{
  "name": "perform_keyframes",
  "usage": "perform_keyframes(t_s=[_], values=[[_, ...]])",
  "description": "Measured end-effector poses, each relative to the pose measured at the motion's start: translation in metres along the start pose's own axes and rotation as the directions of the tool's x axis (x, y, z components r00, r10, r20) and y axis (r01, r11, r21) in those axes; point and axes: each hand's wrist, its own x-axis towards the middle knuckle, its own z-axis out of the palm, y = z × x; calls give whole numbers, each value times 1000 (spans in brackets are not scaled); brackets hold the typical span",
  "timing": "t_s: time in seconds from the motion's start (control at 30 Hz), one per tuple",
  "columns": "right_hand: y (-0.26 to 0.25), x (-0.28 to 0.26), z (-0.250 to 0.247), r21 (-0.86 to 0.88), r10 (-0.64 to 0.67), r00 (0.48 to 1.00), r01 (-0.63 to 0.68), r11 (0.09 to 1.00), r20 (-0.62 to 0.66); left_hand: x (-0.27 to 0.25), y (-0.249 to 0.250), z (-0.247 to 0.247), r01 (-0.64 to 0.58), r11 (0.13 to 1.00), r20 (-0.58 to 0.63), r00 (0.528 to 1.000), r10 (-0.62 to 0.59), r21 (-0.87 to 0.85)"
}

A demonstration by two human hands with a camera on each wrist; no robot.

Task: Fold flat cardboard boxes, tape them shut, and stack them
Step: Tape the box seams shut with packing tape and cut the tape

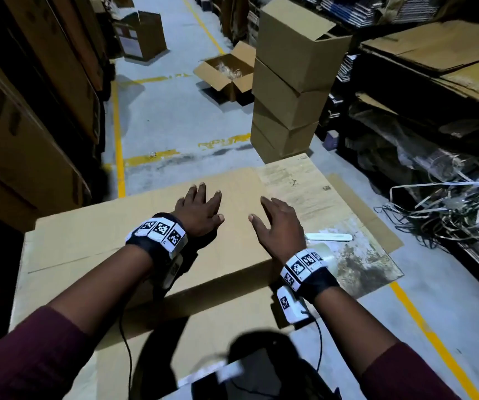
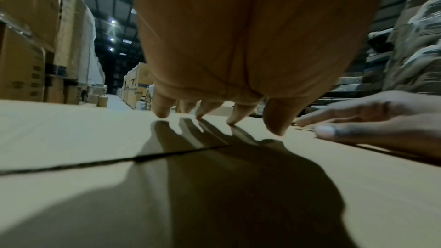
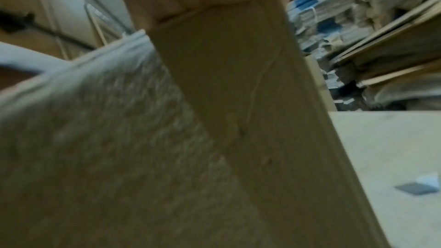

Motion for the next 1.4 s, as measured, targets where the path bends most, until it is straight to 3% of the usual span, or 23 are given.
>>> perform_keyframes(t_s=[0.1, 0.2, 0.27, 0.3, 0.33, 0.4, 0.43, 0.5, 0.57, 0.63, 0.7, 0.73, 0.8, 0.83, 0.97, 1.03, 1.1, 1.23, 1.4], values=[[11, 3, -12, 229, -39, 992, 66, 971, -116, -14, 27, -3, -94, 994, -81, 993, 89, -57], [50, 4, -33, 309, 57, 981, 3, 951, -185, -23, 71, 1, -283, 929, -332, 923, 195, -240], [90, 2, -40, 216, 221, 971, -197, 956, -92, -30, 110, 5, -430, 821, -499, 840, 212, -376], [112, 1, -44, 80, 328, 944, -329, 941, 31, -30, 137, 7, -458, 769, -534, 826, 182, -446], [131, -3, -41, -90, 435, 885, -425, 901, 168, -28, 159, 11, -460, 734, -534, 831, 157, -499], [161, -13, -36, -325, 557, 739, -457, 828, 379, -16, 200, 24, -426, 700, -474, 869, 142, -573], [170, -17, -33, -354, 554, 705, -431, 830, 442, -10, 216, 34, -382, 701, -405, 903, 145, -602], [183, -19, -29, -331, 513, 705, -394, 857, 490, 3, 239, 57, -250, 768, -221, 965, 144, -590], [192, -17, -33, -304, 466, 732, -356, 883, 497, 16, 250, 88, -58, 809, -49, 998, 36, -584], [200, -19, -38, -284, 426, 752, -321, 903, 504, 31, 251, 125, 153, 735, 102, 988, -114, -661], [207, -23, -44, -228, 376, 782, -301, 926, 498, 44, 250, 159, 323, 561, 252, 946, -202, -762], [210, -23, -49, -190, 356, 800, -301, 934, 483, 51, 253, 177, 378, 416, 329, 926, -187, -827], [214, -21, -62, -128, 305, 835, -277, 952, 458, 66, 264, 207, 476, -78, 482, 870, -104, -876], [213, -18, -70, -108, 263, 850, -241, 965, 457, 72, 270, 214, 481, -260, 508, 860, -46, -837], [222, -6, -108, -23, 97, 878, -97, 995, 470, 92, 292, 197, 289, -698, 416, 909, -14, -655], [231, -5, -127, 33, 31, 888, -52, 998, 458, 96, 299, 180, 182, -783, 388, 918, -82, -595], [242, -6, -147, 102, -18, 899, -29, 994, 437, 93, 304, 163, 147, -752, 375, 916, -141, -642], [261, -10, -182, 271, -74, 922, -35, 962, 381, 86, 311, 135, 102, -539, 285, 921, -267, -836], [268, -9, -214, 323, -145, 931, 30, 946, 336, 73, 313, 105, 22, -269, 119, 929, -351, -963]])
